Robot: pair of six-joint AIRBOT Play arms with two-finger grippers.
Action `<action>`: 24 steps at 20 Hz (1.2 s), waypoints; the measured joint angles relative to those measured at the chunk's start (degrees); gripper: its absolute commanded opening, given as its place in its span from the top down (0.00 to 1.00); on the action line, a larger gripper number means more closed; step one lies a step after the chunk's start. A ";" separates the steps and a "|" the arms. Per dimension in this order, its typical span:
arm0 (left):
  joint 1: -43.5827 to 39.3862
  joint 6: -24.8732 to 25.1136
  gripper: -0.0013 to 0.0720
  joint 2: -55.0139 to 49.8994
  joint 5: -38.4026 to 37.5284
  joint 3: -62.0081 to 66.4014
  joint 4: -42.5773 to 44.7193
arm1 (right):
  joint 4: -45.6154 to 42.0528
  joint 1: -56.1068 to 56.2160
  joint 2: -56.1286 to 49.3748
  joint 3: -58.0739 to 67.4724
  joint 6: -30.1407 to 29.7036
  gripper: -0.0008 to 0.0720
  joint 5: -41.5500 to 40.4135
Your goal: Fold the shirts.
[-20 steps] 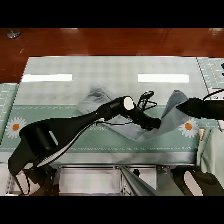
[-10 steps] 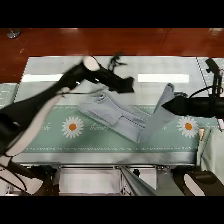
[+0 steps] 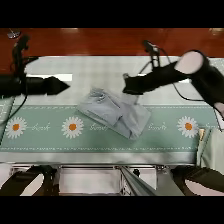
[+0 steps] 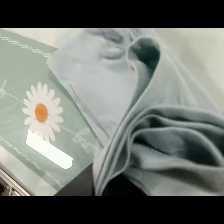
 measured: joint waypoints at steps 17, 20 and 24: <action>2.80 -2.21 0.95 22.53 10.12 -29.11 -4.39 | 1.36 -2.54 -26.25 36.94 2.29 0.14 18.14; 2.82 -2.21 0.95 22.36 10.84 -29.22 -4.44 | -11.91 -8.52 -13.07 29.42 2.75 0.14 21.29; 2.82 -2.21 0.95 22.29 10.99 -29.24 -4.46 | -24.74 -14.49 11.54 -4.81 14.29 0.14 7.89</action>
